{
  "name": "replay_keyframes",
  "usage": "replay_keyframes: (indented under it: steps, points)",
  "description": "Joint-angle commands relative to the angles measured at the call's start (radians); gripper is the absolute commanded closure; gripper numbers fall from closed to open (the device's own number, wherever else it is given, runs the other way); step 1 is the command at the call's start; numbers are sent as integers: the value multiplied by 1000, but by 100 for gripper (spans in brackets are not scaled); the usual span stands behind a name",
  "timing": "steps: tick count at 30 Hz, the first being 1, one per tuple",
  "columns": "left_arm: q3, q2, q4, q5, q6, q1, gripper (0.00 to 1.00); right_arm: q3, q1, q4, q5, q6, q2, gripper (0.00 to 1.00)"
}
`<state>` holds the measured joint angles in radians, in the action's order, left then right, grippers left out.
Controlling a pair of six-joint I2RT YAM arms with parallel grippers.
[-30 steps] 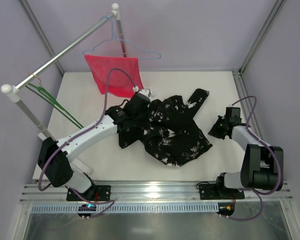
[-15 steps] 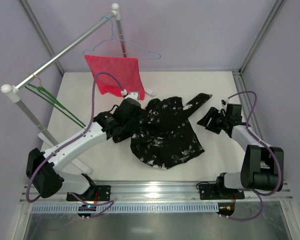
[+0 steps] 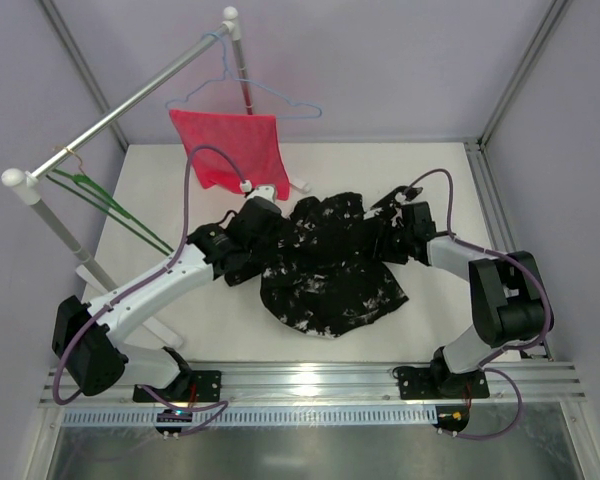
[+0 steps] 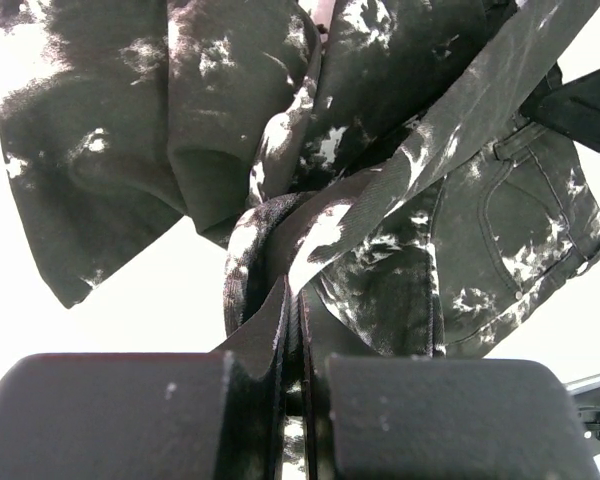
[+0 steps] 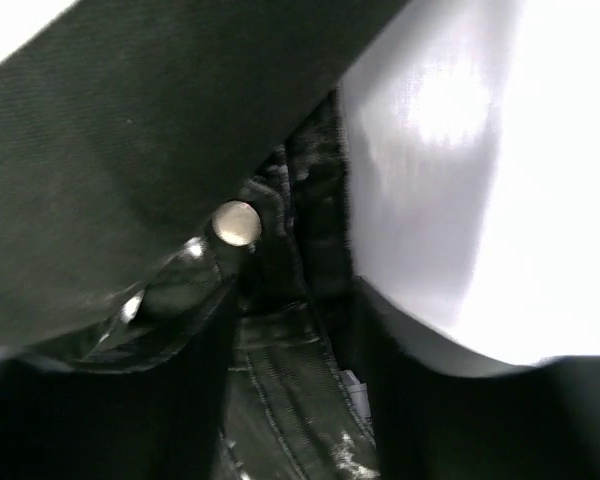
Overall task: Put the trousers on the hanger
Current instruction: Fold the trousers
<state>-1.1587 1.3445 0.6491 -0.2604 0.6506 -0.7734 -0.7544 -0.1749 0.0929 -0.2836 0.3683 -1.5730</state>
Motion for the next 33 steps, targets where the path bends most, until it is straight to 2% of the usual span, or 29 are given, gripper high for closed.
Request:
replay_keyframes:
  steps: [1, 2, 5, 9, 12, 15, 17, 21, 22, 23, 25, 29, 32, 33]
  points:
    - [1, 1, 3, -31, 15, 8, 100, -34, -32, 57, 176, 7, -28, 52]
    - [-1, 1, 3, -34, 17, 10, 100, -43, -34, 70, 191, 12, -31, 68]
    - [-4, 2, 6, -37, 20, 14, 100, -62, -34, 108, 257, 29, -38, 96]
    - [-27, 4, 55, -68, 14, 32, 100, -79, -15, 215, 447, 72, 19, 96]
    - [-78, 10, 144, -175, 27, 65, 100, -95, 78, 330, 530, 98, 124, 96]
    - [-61, -14, 208, -243, 49, 85, 100, -80, 213, 396, 573, 90, 246, 96]
    - [-29, -50, 207, -232, 70, 85, 100, -77, 261, 425, 593, 77, 289, 96]
    - [118, -113, 80, -41, 98, 85, 100, -76, 267, 439, 592, 61, 329, 96]
    - [186, -125, 40, 61, 98, 85, 100, -71, 267, 439, 580, 58, 329, 96]
    - [217, -145, -38, 117, 101, 85, 100, -65, 267, 435, 574, 57, 330, 96]
    - [282, -162, -94, 234, 103, 85, 98, -50, 267, 435, 583, 57, 330, 96]
    - [298, -177, -169, 308, 92, 85, 55, -56, 278, 465, 619, 60, 329, 96]
    - [216, -140, -129, 270, 46, 85, 36, -79, 278, 494, 629, 64, 337, 96]
    - [190, -110, -121, 270, 8, 85, 34, -82, 278, 496, 620, 66, 350, 96]
